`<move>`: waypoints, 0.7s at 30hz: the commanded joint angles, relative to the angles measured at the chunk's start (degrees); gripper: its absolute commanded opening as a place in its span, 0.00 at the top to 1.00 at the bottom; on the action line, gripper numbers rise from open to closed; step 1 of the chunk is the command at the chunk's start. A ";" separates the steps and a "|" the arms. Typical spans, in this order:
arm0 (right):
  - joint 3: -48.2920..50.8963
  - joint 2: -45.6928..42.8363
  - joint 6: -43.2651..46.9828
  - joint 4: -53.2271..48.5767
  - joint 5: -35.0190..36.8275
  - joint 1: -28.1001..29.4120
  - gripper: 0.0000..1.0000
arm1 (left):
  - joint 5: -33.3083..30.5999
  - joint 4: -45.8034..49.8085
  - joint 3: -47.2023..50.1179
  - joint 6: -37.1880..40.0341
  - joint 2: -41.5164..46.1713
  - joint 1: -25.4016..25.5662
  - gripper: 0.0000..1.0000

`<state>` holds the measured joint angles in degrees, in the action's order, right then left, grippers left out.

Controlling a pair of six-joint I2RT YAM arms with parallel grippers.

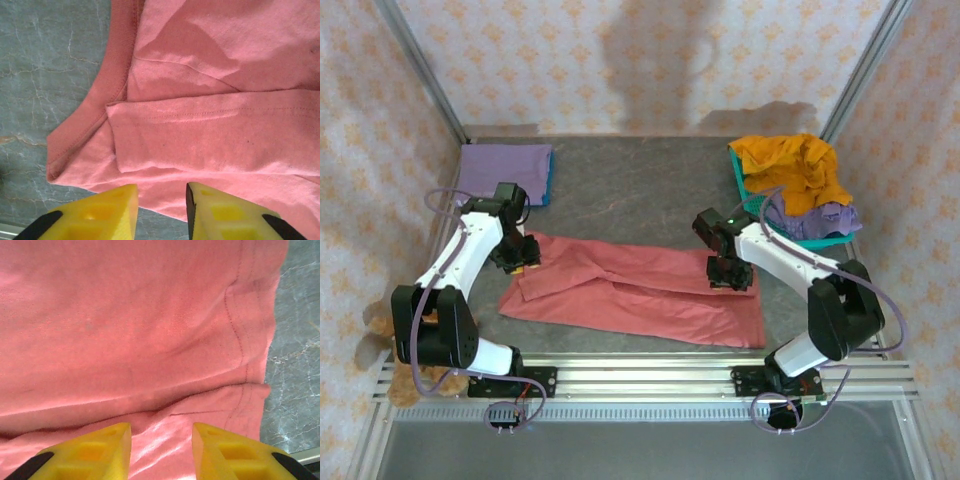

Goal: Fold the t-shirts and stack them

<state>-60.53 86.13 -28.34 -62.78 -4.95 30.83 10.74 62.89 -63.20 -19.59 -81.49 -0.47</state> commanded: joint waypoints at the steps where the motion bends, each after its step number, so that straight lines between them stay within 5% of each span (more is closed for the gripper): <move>1: -2.61 -1.03 -0.69 -2.50 1.07 0.29 0.63 | -1.37 2.22 -1.35 -0.80 2.56 0.72 0.58; 12: -5.14 3.57 0.10 5.48 -4.42 0.28 0.63 | 11.22 -7.05 -4.13 -1.89 -6.27 4.99 0.52; 21: -7.41 6.42 1.68 5.22 -4.65 0.28 0.63 | 11.27 -14.05 -7.63 -4.90 -15.65 10.83 0.52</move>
<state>-66.54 92.23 -27.64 -56.97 -10.13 30.83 21.58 51.96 -68.58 -22.70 -95.68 9.43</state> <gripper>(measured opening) 0.372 0.481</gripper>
